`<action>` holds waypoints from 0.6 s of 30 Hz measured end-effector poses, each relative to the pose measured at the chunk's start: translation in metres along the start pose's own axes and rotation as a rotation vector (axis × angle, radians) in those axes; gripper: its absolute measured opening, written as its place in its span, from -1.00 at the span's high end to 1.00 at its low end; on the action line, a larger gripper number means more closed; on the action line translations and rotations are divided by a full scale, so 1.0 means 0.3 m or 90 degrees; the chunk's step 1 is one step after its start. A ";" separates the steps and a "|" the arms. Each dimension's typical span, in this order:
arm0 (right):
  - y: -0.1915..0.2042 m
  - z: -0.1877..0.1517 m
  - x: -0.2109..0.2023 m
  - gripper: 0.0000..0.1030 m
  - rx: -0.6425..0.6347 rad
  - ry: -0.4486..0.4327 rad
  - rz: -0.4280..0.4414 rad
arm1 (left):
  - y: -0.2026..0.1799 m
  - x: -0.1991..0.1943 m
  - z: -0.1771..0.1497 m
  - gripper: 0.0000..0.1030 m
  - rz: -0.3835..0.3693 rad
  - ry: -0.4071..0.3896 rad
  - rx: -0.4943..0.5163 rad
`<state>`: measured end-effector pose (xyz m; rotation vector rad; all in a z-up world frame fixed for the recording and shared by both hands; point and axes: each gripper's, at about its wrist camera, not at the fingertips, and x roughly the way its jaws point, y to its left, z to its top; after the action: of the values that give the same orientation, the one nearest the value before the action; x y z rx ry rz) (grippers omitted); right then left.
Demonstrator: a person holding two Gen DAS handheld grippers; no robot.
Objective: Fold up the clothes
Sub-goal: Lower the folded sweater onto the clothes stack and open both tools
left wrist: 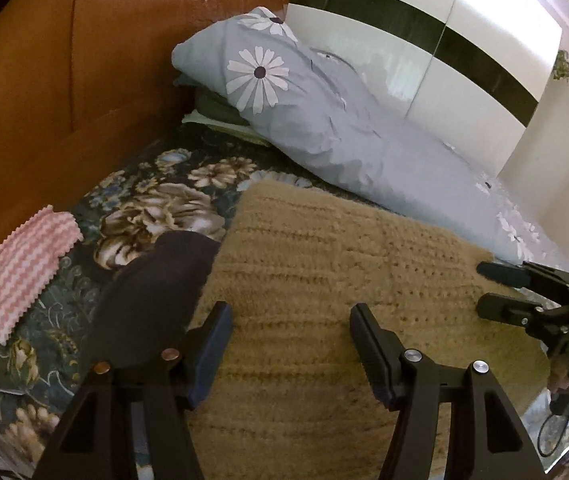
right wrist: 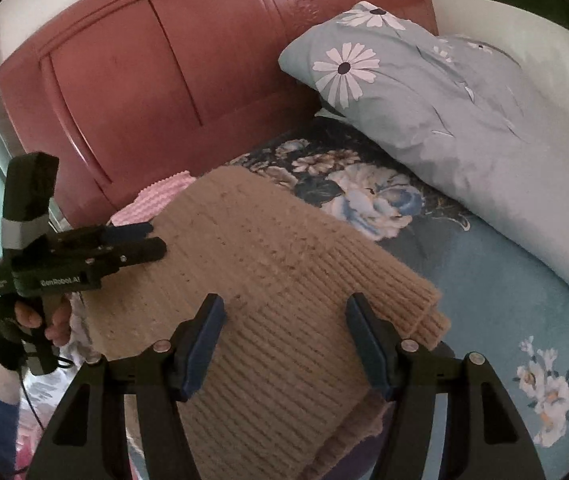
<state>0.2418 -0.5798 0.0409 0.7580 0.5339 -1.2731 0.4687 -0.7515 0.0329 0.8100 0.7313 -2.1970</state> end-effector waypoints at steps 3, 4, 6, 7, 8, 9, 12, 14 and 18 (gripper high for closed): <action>0.004 0.004 -0.003 -0.27 -0.004 0.003 -0.005 | -0.007 -0.014 0.005 -0.27 0.005 -0.002 -0.004; 0.005 0.008 -0.014 -0.27 -0.002 0.001 -0.002 | -0.010 -0.019 0.007 -0.27 0.006 -0.003 -0.005; 0.001 0.013 -0.043 -0.27 0.010 -0.013 0.011 | -0.026 -0.055 0.000 -0.27 0.012 -0.015 -0.013; 0.000 0.016 -0.061 -0.27 0.015 -0.022 0.019 | -0.034 -0.074 -0.004 -0.27 0.015 -0.021 -0.017; 0.003 0.018 -0.086 -0.27 0.016 -0.032 0.023 | -0.043 -0.093 -0.008 -0.27 0.018 -0.028 -0.021; 0.010 0.019 -0.114 -0.27 0.015 -0.041 0.022 | -0.051 -0.112 -0.012 -0.27 0.021 -0.034 -0.025; 0.048 -0.004 -0.176 -0.27 -0.001 -0.053 0.024 | -0.094 -0.182 -0.041 -0.27 0.026 -0.061 -0.034; 0.076 -0.044 -0.213 -0.27 -0.014 -0.063 0.020 | -0.139 -0.237 -0.088 -0.33 0.050 -0.093 -0.036; 0.114 -0.167 -0.257 -0.27 -0.024 -0.065 0.034 | -0.217 -0.290 -0.201 -0.41 0.091 -0.119 -0.027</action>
<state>0.2602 -0.4885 0.0716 0.6671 0.4507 -1.2421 0.4908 -0.6359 0.0730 0.6076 0.6061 -2.0873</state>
